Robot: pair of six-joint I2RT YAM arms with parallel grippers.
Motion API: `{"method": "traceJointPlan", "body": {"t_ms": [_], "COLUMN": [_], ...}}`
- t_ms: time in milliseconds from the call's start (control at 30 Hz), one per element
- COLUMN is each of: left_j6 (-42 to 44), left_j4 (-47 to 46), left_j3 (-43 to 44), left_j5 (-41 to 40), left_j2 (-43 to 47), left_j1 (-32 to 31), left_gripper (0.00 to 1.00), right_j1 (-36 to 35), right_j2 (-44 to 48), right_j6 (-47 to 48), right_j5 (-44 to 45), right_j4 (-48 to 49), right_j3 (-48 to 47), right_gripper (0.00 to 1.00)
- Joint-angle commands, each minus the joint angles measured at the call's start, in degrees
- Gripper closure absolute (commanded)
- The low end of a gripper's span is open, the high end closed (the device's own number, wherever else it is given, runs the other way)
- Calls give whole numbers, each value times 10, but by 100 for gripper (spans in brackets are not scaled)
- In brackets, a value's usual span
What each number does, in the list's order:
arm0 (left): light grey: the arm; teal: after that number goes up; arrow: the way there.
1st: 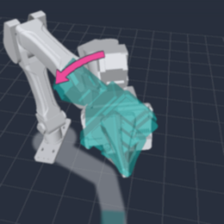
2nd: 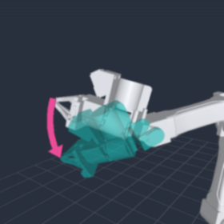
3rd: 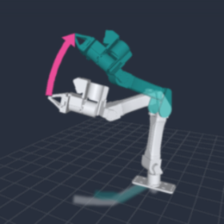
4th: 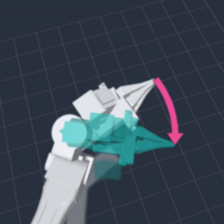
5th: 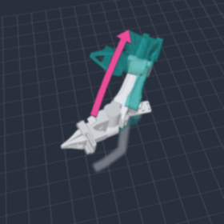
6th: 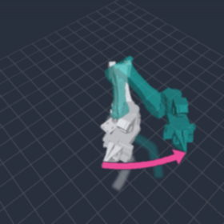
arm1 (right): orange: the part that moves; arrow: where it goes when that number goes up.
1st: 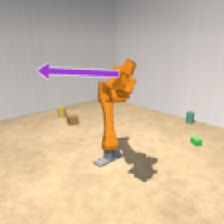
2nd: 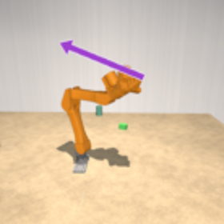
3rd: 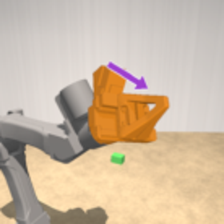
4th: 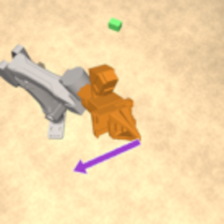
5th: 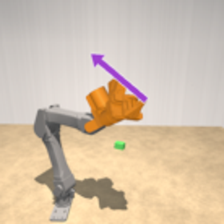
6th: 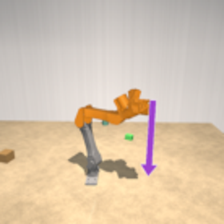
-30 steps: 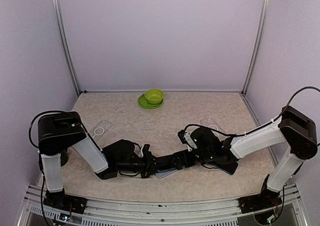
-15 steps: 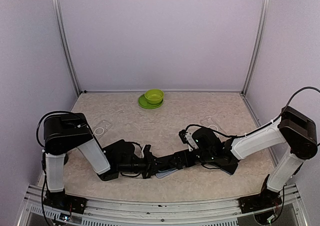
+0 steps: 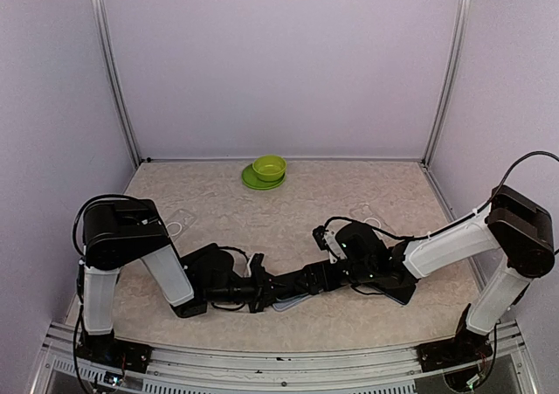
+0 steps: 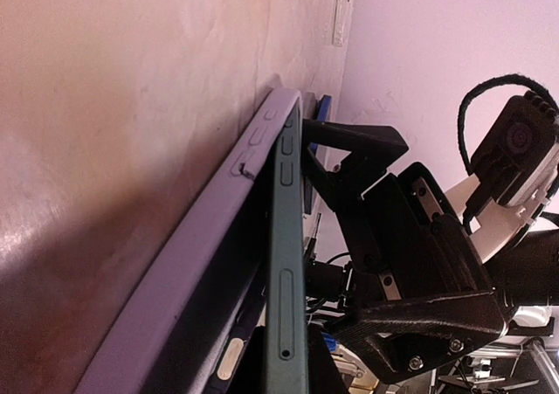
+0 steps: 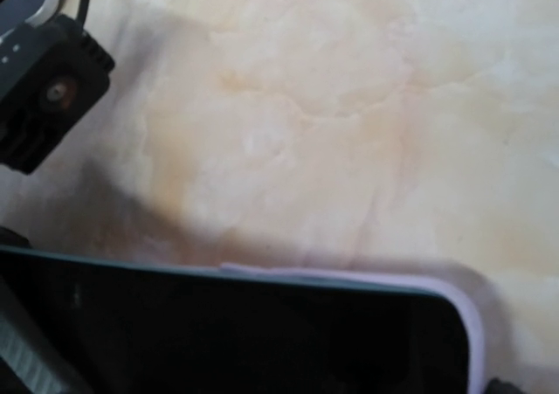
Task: Put the phone into the phone case
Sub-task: Install the phone on the phone case.
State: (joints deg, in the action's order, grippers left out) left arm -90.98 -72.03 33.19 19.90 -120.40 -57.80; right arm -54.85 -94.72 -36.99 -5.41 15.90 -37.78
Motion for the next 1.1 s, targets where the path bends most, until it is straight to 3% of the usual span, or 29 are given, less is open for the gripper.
{"method": "traceJointPlan", "body": {"t_ms": [0, 233, 1067], "left_j6": [8, 22, 113], "left_j4": [60, -12, -7], "left_j3": [-17, -32, -24], "left_j5": [19, 23, 35], "left_j2": [-17, -15, 56], "left_j1": [-9, -6, -5], "left_gripper": [100, 100, 100], "right_j1": [-19, 2, 70], "right_j2": [10, 50, 150], "right_j6": [-1, 13, 28], "right_j5": [-70, -76, -137], "right_j4": [8, -22, -52], "right_j3": [0, 4, 50], "right_gripper": [0, 0, 0]}}
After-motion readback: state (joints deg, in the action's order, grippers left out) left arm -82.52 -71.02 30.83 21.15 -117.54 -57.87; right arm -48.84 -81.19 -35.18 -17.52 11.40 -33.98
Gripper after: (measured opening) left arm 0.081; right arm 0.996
